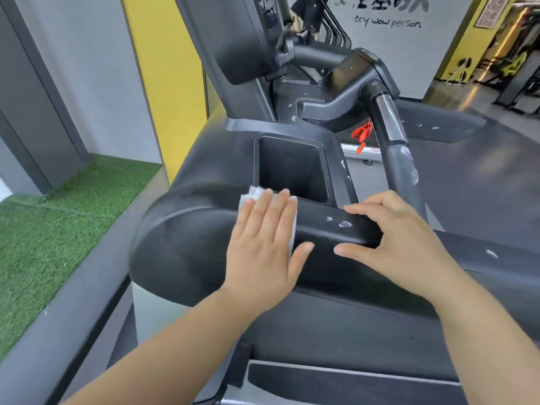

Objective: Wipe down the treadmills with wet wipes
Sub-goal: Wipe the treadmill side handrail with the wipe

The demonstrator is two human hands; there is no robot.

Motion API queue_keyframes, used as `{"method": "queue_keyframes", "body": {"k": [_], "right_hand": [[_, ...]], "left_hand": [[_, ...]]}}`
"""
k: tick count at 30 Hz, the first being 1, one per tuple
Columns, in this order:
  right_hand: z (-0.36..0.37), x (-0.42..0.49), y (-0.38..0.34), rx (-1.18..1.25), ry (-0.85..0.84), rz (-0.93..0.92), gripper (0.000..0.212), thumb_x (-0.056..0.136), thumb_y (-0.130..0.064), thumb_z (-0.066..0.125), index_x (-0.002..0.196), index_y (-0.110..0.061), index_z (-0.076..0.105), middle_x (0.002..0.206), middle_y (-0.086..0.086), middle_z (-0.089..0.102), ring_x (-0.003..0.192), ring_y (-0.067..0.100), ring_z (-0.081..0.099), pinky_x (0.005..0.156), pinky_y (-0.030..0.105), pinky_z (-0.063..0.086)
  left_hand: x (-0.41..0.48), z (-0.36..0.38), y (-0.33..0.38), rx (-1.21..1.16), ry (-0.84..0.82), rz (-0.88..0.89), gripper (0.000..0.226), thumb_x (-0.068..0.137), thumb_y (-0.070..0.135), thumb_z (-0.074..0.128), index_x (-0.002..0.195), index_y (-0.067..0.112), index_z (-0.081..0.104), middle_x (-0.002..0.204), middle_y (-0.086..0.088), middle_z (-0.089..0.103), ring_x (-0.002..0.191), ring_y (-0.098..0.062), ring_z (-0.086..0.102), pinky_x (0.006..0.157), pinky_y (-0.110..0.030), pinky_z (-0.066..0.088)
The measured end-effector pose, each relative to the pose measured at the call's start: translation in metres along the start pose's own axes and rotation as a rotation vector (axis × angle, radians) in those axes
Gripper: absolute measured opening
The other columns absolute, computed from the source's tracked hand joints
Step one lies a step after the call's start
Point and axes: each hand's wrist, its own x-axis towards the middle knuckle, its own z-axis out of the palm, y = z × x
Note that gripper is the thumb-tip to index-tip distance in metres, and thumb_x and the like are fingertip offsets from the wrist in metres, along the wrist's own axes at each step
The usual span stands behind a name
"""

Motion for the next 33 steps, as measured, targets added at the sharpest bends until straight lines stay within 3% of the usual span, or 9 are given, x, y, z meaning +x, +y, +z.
{"method": "queue_keyframes", "body": {"k": [4, 9, 14, 18, 21, 27, 33], "right_hand": [[0.001, 0.001, 0.001, -0.005, 0.005, -0.014, 0.064, 0.073, -0.05, 0.074, 0.131, -0.035, 0.051, 0.11, -0.021, 0.038, 0.108, -0.002, 0.035, 0.086, 0.015, 0.028], [0.001, 0.0, 0.0, -0.016, 0.007, -0.021, 0.063, 0.075, -0.05, 0.072, 0.133, -0.035, 0.049, 0.11, -0.02, 0.037, 0.108, -0.003, 0.031, 0.087, 0.015, 0.026], [0.001, -0.001, 0.0, -0.021, 0.015, -0.031, 0.063, 0.076, -0.05, 0.071, 0.133, -0.035, 0.049, 0.109, -0.02, 0.037, 0.108, -0.003, 0.031, 0.087, 0.015, 0.026], [0.003, -0.001, 0.001, -0.02, 0.028, -0.036, 0.062, 0.077, -0.05, 0.07, 0.133, -0.035, 0.049, 0.111, -0.018, 0.037, 0.107, -0.003, 0.029, 0.086, 0.015, 0.025], [0.004, -0.001, 0.001, -0.029, 0.036, -0.036, 0.062, 0.077, -0.05, 0.07, 0.133, -0.035, 0.049, 0.111, -0.019, 0.036, 0.106, -0.004, 0.028, 0.085, 0.016, 0.026], [0.006, -0.002, 0.002, -0.047, 0.046, -0.039, 0.064, 0.077, -0.05, 0.069, 0.135, -0.034, 0.048, 0.111, -0.02, 0.035, 0.103, -0.007, 0.025, 0.083, 0.015, 0.025], [0.006, -0.002, 0.001, -0.056, 0.05, -0.033, 0.064, 0.077, -0.049, 0.07, 0.135, -0.034, 0.048, 0.111, -0.02, 0.036, 0.102, -0.007, 0.025, 0.082, 0.015, 0.025]], "left_hand": [[-0.001, -0.002, -0.017, 0.016, -0.013, 0.073, 0.062, 0.101, 0.045, 0.02, 0.134, 0.004, 0.051, 0.139, -0.011, 0.05, 0.129, -0.031, 0.044, 0.113, -0.044, 0.025], [-0.002, -0.002, -0.019, 0.021, 0.029, -0.062, 0.065, 0.1, 0.046, 0.018, 0.132, 0.001, 0.052, 0.137, -0.013, 0.051, 0.13, -0.033, 0.04, 0.114, -0.043, 0.019], [-0.005, -0.001, -0.013, 0.005, 0.019, 0.052, 0.062, 0.1, 0.045, 0.021, 0.134, 0.002, 0.051, 0.139, -0.012, 0.05, 0.13, -0.032, 0.042, 0.114, -0.044, 0.023], [-0.006, -0.005, -0.044, 0.026, 0.05, -0.06, 0.062, 0.1, 0.045, 0.021, 0.133, 0.002, 0.051, 0.138, -0.013, 0.051, 0.13, -0.033, 0.041, 0.112, -0.046, 0.025], [-0.003, -0.002, -0.028, 0.009, 0.062, -0.128, 0.065, 0.099, 0.047, 0.019, 0.133, 0.002, 0.052, 0.138, -0.013, 0.051, 0.131, -0.032, 0.039, 0.114, -0.045, 0.021], [-0.002, -0.003, -0.023, -0.006, 0.008, 0.054, 0.063, 0.1, 0.046, 0.019, 0.133, 0.004, 0.053, 0.138, -0.011, 0.051, 0.129, -0.032, 0.046, 0.111, -0.046, 0.027], [0.003, -0.004, -0.023, 0.01, 0.038, -0.132, 0.064, 0.1, 0.045, 0.017, 0.129, 0.002, 0.056, 0.135, -0.012, 0.054, 0.128, -0.034, 0.046, 0.111, -0.045, 0.025]]}}
